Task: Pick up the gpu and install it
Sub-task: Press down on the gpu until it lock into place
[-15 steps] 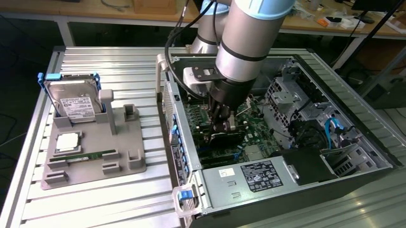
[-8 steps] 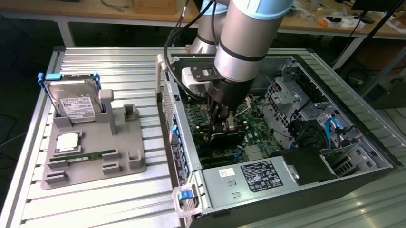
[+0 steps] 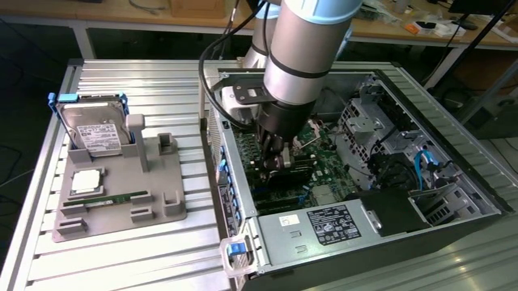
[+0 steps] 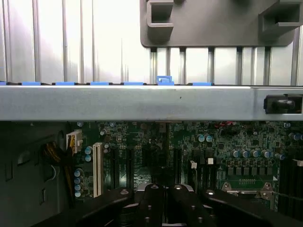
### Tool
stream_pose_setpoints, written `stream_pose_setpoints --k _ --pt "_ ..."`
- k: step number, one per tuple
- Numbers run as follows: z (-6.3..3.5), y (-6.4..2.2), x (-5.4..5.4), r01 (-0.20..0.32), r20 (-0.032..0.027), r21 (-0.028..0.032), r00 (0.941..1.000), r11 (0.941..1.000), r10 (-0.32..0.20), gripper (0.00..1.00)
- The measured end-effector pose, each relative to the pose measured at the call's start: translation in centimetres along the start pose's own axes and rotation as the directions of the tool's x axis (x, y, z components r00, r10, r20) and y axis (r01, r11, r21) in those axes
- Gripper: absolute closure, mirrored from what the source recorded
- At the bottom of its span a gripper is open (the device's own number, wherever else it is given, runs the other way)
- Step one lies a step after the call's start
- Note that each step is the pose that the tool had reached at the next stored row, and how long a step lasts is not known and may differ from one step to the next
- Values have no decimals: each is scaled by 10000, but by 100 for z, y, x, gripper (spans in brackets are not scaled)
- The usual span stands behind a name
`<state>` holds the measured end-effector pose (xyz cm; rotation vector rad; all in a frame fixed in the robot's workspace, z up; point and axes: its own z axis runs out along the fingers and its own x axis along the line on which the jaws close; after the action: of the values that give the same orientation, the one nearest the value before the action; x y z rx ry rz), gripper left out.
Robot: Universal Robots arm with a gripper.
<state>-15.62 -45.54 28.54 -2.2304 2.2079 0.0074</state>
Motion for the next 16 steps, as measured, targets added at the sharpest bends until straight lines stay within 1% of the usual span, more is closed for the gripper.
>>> stream_pose_setpoints --k 3,8,10,16 --pt "0 40 -1 0 0 0 10000 10000 0 89" --pt "-2 40 0 1 0 1 10000 10000 -1 89" --pt "-36 41 -2 0 -16 -1 10000 10000 0 89" --pt "-119 41 -3 0 -17 0 10000 10000 0 89"
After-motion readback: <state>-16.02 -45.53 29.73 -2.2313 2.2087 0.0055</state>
